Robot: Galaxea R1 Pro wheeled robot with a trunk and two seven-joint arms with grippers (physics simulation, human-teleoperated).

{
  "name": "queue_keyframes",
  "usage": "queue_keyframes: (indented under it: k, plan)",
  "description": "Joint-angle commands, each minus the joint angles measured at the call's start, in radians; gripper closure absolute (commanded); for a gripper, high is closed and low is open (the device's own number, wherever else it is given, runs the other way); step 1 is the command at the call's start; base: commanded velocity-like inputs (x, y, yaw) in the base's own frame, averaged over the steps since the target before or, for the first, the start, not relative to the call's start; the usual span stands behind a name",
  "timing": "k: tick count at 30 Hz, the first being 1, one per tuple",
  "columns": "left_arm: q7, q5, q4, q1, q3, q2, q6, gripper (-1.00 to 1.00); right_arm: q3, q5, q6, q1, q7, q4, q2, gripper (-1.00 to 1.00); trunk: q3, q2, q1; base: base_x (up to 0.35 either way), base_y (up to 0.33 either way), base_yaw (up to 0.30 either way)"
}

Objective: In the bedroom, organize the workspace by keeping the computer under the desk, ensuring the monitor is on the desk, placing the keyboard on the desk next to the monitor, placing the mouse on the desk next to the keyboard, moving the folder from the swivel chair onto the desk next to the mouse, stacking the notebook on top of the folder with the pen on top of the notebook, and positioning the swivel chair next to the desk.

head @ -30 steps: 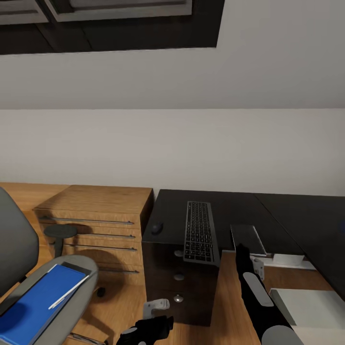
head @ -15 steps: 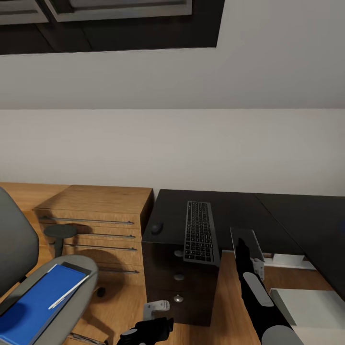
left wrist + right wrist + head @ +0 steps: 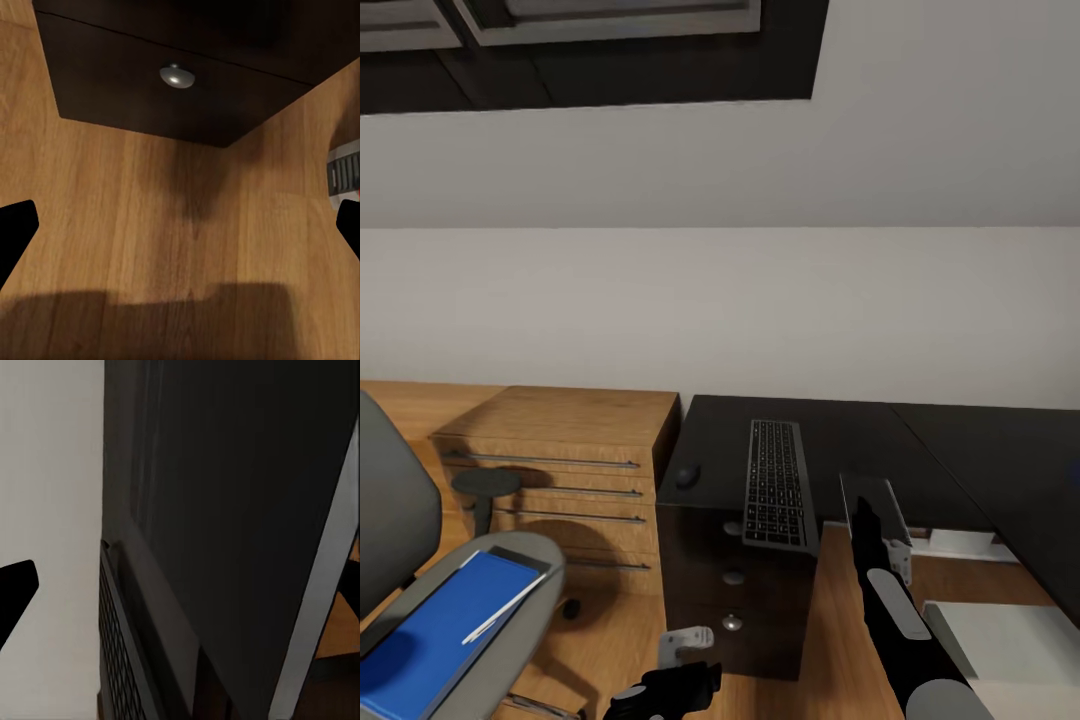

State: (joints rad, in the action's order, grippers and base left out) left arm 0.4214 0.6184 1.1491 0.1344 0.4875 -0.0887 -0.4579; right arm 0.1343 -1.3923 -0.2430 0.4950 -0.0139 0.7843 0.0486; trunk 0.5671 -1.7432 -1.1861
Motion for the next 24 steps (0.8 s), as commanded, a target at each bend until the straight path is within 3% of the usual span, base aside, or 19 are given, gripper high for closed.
queue_keyframes:
  k: [1, 24]
  plan:
    - [0.010, 0.010, 0.001, 0.001, 0.002, 0.000, -0.002, -1.00, 0.001, -0.008, -0.002, 0.000, -0.001, 0.001, 0.001, -1.00, 0.001, -0.001, 0.000, -0.107, 0.000, 0.000]
    - [0.010, 0.010, 0.001, 0.001, 0.003, 0.001, -0.002, -1.00, 0.001, -0.010, -0.002, 0.000, 0.000, 0.001, 0.001, -1.00, 0.001, -0.001, 0.000, -0.298, 0.000, 0.000]
